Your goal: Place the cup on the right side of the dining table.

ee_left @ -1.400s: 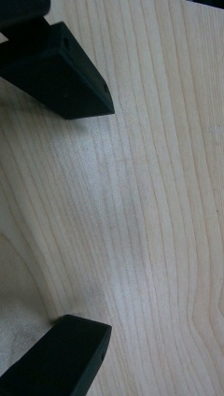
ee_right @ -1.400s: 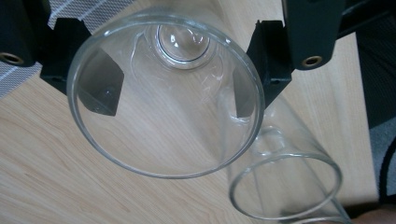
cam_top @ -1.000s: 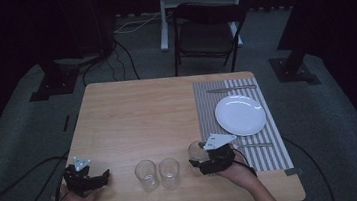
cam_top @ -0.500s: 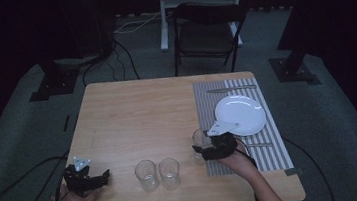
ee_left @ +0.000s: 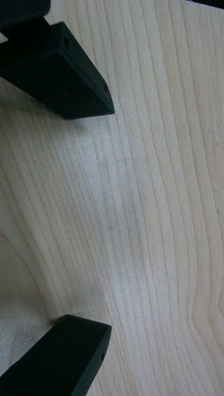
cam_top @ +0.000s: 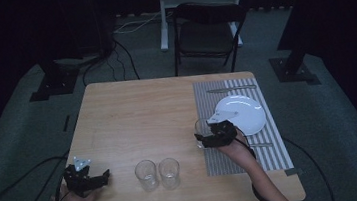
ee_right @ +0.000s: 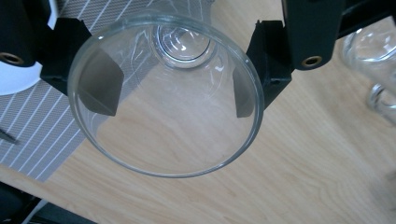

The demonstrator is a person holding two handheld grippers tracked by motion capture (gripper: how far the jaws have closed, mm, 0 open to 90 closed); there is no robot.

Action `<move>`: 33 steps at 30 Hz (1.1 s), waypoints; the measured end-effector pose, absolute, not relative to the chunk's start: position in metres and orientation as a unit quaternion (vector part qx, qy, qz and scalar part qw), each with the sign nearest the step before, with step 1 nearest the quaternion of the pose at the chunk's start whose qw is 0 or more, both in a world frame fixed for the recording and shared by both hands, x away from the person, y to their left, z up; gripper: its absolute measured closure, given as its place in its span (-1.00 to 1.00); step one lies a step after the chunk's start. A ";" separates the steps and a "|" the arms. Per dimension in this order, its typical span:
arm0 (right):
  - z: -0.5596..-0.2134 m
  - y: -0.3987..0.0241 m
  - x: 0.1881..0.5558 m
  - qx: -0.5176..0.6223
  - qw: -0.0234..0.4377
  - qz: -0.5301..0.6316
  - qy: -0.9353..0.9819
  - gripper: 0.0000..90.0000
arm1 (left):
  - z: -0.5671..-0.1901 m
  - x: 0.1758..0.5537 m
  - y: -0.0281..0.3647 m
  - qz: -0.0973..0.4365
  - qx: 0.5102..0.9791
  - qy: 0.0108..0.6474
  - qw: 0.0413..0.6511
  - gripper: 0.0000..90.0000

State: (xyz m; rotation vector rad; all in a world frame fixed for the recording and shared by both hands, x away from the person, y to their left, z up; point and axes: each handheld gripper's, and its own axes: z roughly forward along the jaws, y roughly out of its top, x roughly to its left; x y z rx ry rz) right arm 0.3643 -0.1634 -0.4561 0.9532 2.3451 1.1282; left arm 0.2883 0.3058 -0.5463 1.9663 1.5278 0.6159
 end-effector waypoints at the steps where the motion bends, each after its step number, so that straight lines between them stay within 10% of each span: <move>1: -0.456 -0.163 0.367 0.339 0.186 0.399 0.831 -0.35 | -0.546 0.288 0.306 0.230 0.735 0.571 0.284 -1.00; 33: -0.437 -0.165 0.451 0.418 0.219 0.384 0.794 -0.35 | -0.546 0.288 0.306 0.230 0.735 0.571 0.284 -1.00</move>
